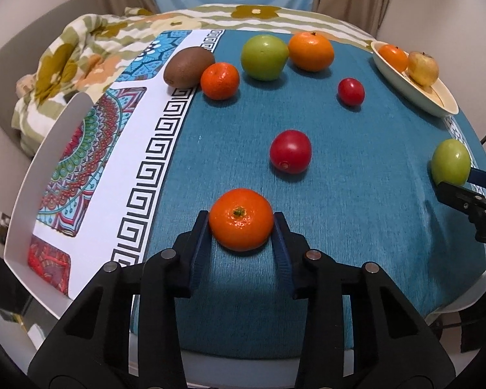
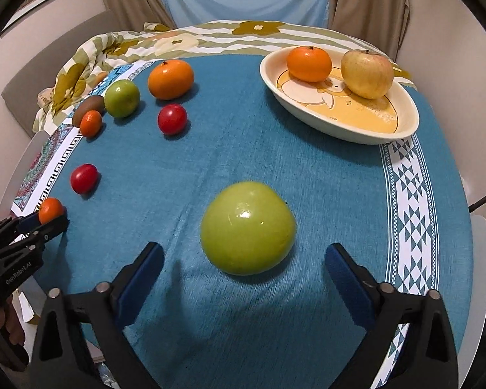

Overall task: Organize fruits
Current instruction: 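Grasp the small tangerine with the left tool while the right tool grasps the green apple, then carry the tangerine and green apple toward the cream bowl with both tools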

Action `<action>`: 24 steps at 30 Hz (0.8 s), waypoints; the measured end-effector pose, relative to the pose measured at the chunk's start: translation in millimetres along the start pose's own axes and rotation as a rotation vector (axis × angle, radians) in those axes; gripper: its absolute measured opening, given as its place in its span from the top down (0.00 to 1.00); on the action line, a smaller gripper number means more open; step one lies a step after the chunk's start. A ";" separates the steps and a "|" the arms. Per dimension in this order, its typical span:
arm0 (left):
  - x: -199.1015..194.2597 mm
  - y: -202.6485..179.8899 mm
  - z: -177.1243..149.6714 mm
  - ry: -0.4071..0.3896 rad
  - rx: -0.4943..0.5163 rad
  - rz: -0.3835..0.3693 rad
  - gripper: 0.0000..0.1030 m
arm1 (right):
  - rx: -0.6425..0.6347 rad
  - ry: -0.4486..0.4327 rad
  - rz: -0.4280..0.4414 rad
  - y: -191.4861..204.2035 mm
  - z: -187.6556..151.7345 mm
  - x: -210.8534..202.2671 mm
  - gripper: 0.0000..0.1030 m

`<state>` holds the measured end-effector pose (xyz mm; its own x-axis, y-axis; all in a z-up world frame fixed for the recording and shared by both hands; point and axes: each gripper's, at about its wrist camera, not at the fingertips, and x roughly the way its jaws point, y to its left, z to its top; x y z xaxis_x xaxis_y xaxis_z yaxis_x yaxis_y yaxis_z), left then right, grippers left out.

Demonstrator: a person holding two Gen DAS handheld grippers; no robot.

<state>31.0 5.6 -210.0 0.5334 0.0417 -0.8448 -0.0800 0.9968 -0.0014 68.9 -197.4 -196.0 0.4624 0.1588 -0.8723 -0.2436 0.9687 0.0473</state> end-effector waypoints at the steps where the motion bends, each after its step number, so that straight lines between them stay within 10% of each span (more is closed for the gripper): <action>1: -0.1 -0.2 0.1 0.000 0.001 0.001 0.59 | 0.003 0.001 0.000 -0.4 0.7 1.0 0.07; 17: -8.0 6.8 -7.7 0.008 -0.019 0.018 0.60 | 0.041 0.018 0.026 -6.1 4.4 7.1 0.50; 24: -21.7 10.4 -6.7 -0.001 -0.040 0.037 0.60 | 0.051 0.022 0.063 -10.9 7.5 5.4 0.50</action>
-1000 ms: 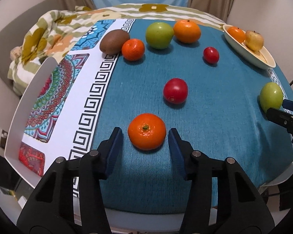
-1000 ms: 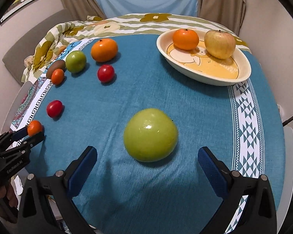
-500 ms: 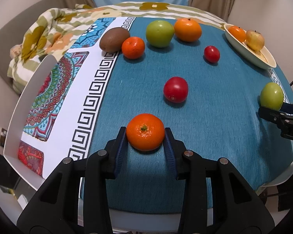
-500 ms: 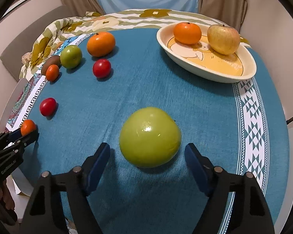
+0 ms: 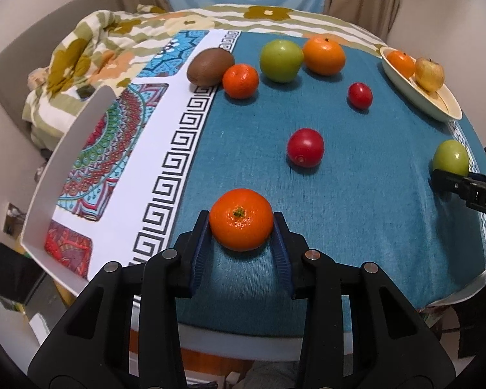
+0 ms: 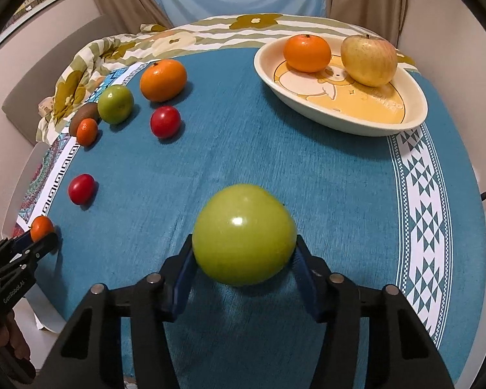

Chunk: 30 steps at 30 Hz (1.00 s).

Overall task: Organize fruits
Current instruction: 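Carry the tangerine and green apple toward the cream bowl with both tools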

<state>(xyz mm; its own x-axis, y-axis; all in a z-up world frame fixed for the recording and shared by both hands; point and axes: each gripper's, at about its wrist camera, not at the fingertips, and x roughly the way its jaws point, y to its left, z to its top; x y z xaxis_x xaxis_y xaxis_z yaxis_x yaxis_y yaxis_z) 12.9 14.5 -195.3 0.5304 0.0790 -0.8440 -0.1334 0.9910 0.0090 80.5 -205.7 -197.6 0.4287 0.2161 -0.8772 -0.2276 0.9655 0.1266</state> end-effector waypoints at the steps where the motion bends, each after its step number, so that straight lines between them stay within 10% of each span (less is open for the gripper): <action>1: -3.2 -0.7 0.9 -0.004 -0.004 0.005 0.60 | -0.002 -0.001 0.005 -0.4 0.3 -1.2 0.50; 30: -35.7 -22.7 17.0 -0.027 -0.074 0.067 0.60 | -0.132 -0.043 0.107 -6.4 36.6 0.7 0.53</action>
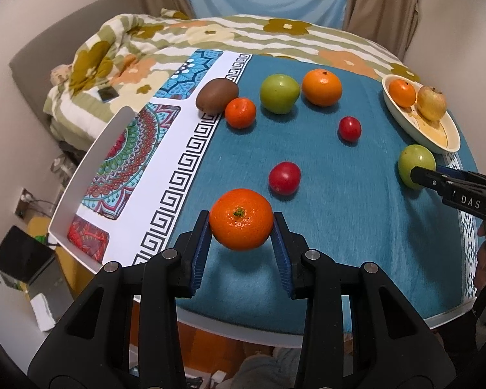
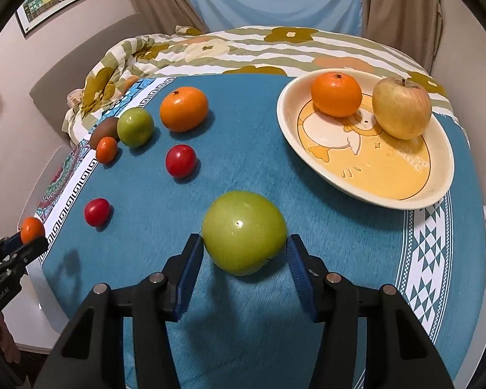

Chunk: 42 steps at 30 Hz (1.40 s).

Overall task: Organize fruits
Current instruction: 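Carry the tangerine and green apple toward the cream bowl with both tools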

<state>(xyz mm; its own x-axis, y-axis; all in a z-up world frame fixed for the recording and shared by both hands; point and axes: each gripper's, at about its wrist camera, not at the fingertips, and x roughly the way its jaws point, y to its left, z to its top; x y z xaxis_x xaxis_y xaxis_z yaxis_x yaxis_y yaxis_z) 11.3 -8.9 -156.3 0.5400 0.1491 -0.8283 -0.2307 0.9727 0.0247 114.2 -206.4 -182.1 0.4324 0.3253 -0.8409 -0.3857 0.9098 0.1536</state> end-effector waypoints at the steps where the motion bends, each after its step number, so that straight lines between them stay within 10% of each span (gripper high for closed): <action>1: -0.4 0.0 0.1 -0.001 -0.001 0.001 0.60 | -0.002 -0.003 0.003 -0.6 -0.4 -1.2 0.53; 29: -3.4 -13.6 4.9 -0.003 0.010 -0.008 0.60 | -0.007 0.044 0.047 -16.2 5.9 19.7 0.50; 42: -29.8 -48.0 46.0 -0.063 0.077 -0.039 0.60 | -0.031 -0.021 0.080 -28.7 18.4 -39.1 0.50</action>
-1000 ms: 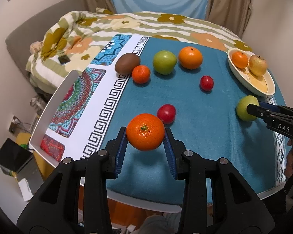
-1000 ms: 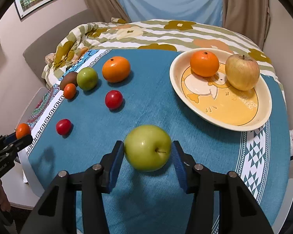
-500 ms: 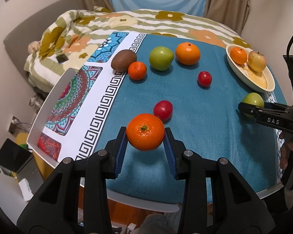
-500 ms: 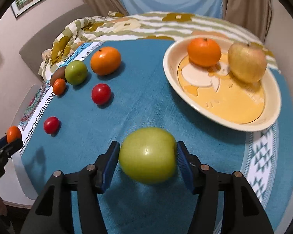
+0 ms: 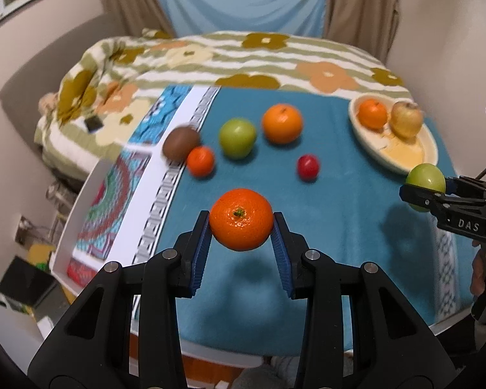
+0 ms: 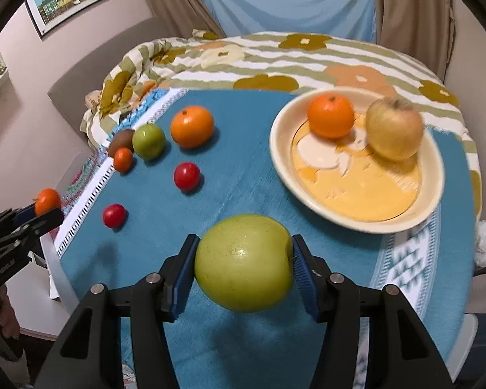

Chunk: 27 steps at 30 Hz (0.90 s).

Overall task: Organize fruits
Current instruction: 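Carry the tangerine and green apple toward the cream bowl with both tools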

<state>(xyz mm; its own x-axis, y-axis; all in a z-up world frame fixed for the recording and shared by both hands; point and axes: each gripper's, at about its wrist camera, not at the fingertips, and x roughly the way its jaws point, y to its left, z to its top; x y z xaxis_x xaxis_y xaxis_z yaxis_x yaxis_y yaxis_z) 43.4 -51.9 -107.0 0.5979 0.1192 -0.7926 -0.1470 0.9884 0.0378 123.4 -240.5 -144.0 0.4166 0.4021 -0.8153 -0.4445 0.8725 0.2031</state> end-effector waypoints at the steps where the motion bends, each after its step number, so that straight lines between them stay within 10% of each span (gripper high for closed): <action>1: -2.1 -4.0 4.5 -0.009 0.007 -0.008 0.60 | -0.001 -0.008 -0.002 -2.7 1.9 -5.7 0.50; 27: 103.2 -174.0 101.6 0.062 0.386 -0.379 0.60 | 0.285 -0.071 -0.192 -113.8 25.0 -45.4 0.50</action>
<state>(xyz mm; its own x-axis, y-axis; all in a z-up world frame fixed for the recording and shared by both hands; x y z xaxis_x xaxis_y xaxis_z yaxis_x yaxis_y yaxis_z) 210.8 -202.0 -133.6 0.5031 -0.2466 -0.8283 0.3771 0.9250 -0.0464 174.8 -351.1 -116.6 0.5297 0.2324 -0.8158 -0.1175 0.9726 0.2007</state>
